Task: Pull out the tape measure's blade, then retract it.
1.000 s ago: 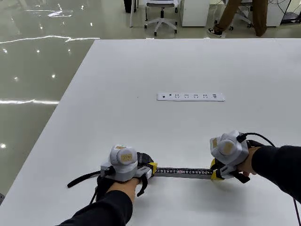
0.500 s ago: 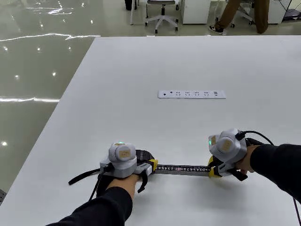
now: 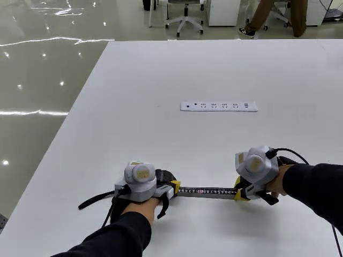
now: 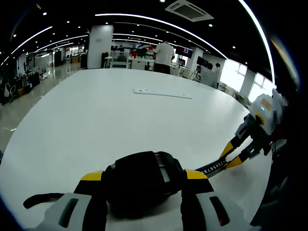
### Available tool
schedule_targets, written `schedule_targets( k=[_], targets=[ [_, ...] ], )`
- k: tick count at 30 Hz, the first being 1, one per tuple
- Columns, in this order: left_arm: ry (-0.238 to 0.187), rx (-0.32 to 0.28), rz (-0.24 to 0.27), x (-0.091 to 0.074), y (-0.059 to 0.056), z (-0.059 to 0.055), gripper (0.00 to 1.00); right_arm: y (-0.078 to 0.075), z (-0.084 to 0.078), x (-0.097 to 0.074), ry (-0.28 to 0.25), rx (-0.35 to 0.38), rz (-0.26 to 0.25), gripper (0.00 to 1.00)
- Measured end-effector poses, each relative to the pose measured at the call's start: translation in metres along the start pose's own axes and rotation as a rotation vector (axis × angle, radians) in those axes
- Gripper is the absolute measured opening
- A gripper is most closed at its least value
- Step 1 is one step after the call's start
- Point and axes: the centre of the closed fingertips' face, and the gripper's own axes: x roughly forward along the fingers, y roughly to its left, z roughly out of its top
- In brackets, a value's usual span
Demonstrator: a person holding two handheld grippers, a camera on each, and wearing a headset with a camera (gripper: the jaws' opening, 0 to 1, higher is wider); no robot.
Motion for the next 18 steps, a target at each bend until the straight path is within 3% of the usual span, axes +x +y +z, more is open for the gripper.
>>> schedule_targets(
  k=[5,18],
  targets=[
    [0.003,0.0,-0.002,0.0,0.0,0.0,0.58,0.001,0.014,0.005,-0.008,-0.012,0.01,0.11],
    [0.005,-0.005,0.0,0.001,0.0,-0.001,0.58,-0.002,0.019,0.009,-0.028,0.003,0.005,0.11]
  ],
)
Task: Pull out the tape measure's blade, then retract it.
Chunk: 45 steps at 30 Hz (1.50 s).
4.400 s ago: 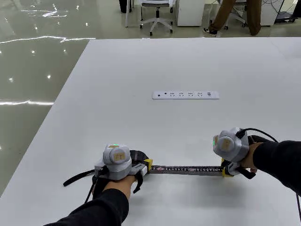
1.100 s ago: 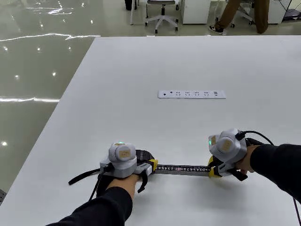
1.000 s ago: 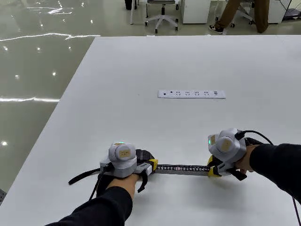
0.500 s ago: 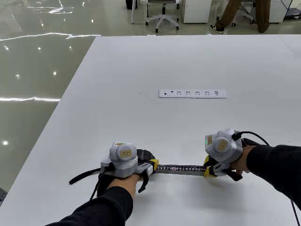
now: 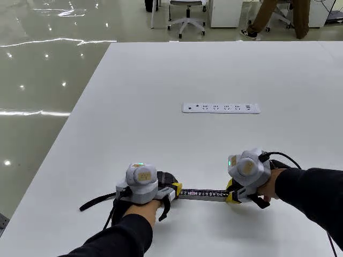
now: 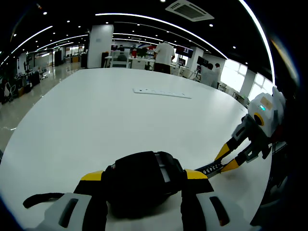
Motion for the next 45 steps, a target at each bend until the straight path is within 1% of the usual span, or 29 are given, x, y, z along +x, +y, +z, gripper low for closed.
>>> schedule_targets(
  k=[14,22,27,37,38,45],
  targets=[
    [0.003,-0.005,0.001,0.001,0.0,0.0,0.58,0.0,0.007,0.005,-0.012,0.004,-0.001,0.1],
    [0.003,-0.009,0.001,0.001,0.0,0.0,0.58,0.002,0.018,0.01,-0.027,0.003,-0.001,0.1],
    [0.002,-0.011,0.002,0.001,0.0,-0.001,0.58,0.001,0.021,0.011,-0.027,0.0,0.0,0.1],
    [0.003,-0.017,0.0,0.0,0.0,0.0,0.58,0.003,0.031,0.016,-0.051,-0.002,-0.006,0.1],
    [0.004,-0.018,0.0,0.0,0.0,-0.001,0.58,0.004,0.032,0.017,-0.053,0.006,-0.005,0.1],
    [0.006,-0.022,0.0,0.0,0.0,-0.001,0.58,0.004,0.037,0.019,-0.062,0.0,0.001,0.1]
  ],
)
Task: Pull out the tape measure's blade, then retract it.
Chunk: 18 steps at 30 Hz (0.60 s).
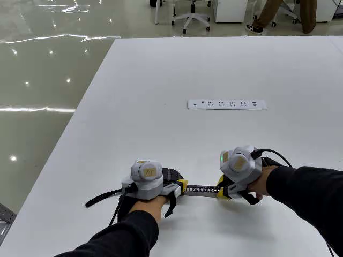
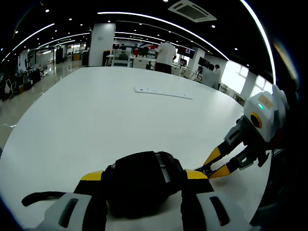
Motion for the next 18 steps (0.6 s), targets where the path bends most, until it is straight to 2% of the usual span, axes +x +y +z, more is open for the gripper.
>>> schedule_targets(
  k=[18],
  targets=[
    [-0.001,-0.018,-0.013,0.0,0.002,0.002,0.58,-0.002,0.016,0.011,-0.025,0.007,0.005,0.09]
  ],
)
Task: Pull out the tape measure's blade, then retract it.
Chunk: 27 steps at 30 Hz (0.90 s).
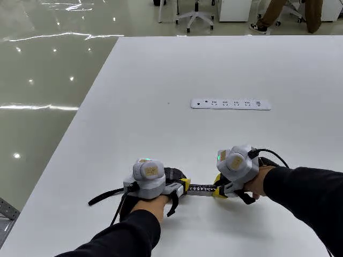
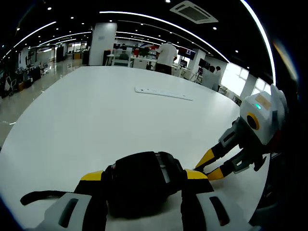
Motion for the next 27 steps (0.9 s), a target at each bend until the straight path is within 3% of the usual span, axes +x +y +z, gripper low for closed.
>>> schedule_targets(
  k=[15,27],
  targets=[
    [0.003,-0.017,-0.016,-0.001,0.0,-0.001,0.58,0.0,0.013,0.009,-0.032,0.009,0.006,0.1],
    [0.007,-0.022,-0.021,0.0,0.001,-0.001,0.58,0.001,0.032,0.02,-0.062,0.002,0.006,0.1]
  ],
)
